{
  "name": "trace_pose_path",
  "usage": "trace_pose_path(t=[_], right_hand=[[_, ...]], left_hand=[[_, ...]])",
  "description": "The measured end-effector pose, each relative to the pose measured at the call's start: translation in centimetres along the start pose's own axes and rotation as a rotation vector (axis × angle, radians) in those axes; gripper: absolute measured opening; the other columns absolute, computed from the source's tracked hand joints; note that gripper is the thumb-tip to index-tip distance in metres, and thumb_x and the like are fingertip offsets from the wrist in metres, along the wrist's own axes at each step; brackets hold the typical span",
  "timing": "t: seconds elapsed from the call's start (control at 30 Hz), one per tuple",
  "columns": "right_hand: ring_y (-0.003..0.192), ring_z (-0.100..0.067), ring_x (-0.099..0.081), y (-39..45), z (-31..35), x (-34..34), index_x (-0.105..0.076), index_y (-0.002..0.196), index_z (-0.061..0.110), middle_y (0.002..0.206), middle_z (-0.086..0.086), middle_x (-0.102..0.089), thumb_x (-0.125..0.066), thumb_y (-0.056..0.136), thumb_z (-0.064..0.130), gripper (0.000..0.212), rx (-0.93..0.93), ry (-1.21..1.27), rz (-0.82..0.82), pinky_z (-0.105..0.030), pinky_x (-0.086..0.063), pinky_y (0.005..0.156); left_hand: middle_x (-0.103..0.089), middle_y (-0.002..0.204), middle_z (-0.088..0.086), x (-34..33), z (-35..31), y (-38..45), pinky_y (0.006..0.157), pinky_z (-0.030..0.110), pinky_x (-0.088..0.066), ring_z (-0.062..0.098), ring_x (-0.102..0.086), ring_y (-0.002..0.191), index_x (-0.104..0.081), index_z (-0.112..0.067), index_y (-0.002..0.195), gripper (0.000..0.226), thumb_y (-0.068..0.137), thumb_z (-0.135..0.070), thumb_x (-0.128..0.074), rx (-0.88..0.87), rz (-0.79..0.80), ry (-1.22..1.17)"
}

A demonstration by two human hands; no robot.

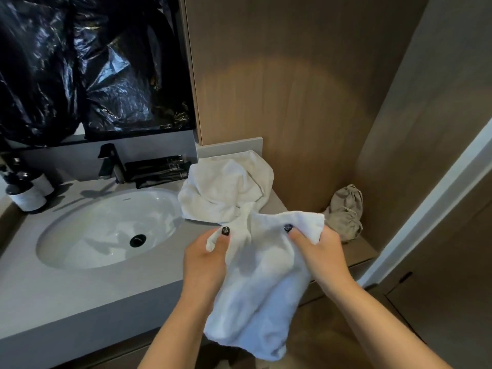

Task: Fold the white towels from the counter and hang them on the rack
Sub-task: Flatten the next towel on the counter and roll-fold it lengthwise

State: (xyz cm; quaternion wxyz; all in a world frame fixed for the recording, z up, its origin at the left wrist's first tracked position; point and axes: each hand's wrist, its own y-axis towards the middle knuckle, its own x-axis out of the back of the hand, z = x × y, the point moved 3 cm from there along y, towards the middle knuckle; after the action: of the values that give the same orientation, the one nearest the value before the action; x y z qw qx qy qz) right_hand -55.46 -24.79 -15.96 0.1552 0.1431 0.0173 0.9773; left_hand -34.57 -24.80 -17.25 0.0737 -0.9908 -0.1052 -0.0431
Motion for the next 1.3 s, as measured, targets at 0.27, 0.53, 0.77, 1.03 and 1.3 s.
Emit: trace_pose_path(t=[0.27, 0.53, 0.77, 1.03, 1.3], right_hand=[[0.069, -0.015, -0.057, 2.2, -1.2, 3.6, -0.063, 0.074, 0.013, 0.07, 0.002, -0.062, -0.062, 0.095, 0.024, 0.024, 0.134, -0.17, -0.159, -0.032, -0.043, 0.065], [0.074, -0.024, -0.059, 5.4, 0.6, 7.6, -0.069, 0.083, 0.008, 0.078, -0.006, -0.066, -0.053, 0.097, 0.019, 0.024, 0.321, -0.583, 0.042, -0.038, -0.044, 0.065], [0.073, -0.029, -0.054, 7.5, 1.7, 11.4, -0.059, 0.089, 0.017, 0.078, -0.006, -0.058, -0.051, 0.1, 0.024, 0.015, 0.433, -1.027, 0.152, -0.032, -0.031, 0.052], [0.072, -0.028, -0.054, 8.8, -1.1, 17.1, -0.063, 0.091, 0.014, 0.079, -0.007, -0.06, -0.05, 0.1, 0.026, 0.02, 0.373, -0.978, 0.175, -0.034, -0.037, 0.054], [0.075, -0.024, -0.059, 6.8, -5.1, 20.3, -0.072, 0.078, 0.014, 0.074, -0.003, -0.066, -0.058, 0.09, 0.01, 0.019, 0.328, -0.649, 0.234, -0.038, -0.044, 0.066]], left_hand=[[-0.066, 0.094, -0.019, 2.8, -0.9, 2.3, 0.068, 0.005, -0.041, -0.002, -0.061, 0.088, -0.071, -0.023, 0.102, 0.017, 0.099, -0.026, -0.055, -0.342, -0.069, 0.316], [-0.068, 0.087, -0.019, 1.3, -3.6, 3.3, 0.072, 0.011, -0.044, 0.004, -0.059, 0.082, -0.074, -0.023, 0.099, 0.017, 0.098, -0.023, -0.057, -0.554, 0.035, 0.476], [-0.068, 0.085, 0.009, 1.1, -4.6, 3.2, 0.059, 0.035, -0.04, 0.036, -0.06, 0.079, -0.061, -0.022, 0.114, 0.026, 0.102, -0.037, -0.044, -0.742, 0.103, 1.244], [-0.067, 0.08, 0.014, -1.7, -4.0, 0.1, 0.063, 0.041, -0.049, 0.037, -0.063, 0.073, -0.059, -0.013, 0.102, 0.025, 0.102, -0.034, -0.046, -0.617, 0.059, 1.239], [-0.068, 0.093, 0.011, -4.2, -0.8, -4.4, 0.061, 0.035, -0.044, 0.034, -0.064, 0.087, -0.066, -0.017, 0.105, 0.025, 0.1, -0.032, -0.048, -0.395, -0.08, 1.566]])
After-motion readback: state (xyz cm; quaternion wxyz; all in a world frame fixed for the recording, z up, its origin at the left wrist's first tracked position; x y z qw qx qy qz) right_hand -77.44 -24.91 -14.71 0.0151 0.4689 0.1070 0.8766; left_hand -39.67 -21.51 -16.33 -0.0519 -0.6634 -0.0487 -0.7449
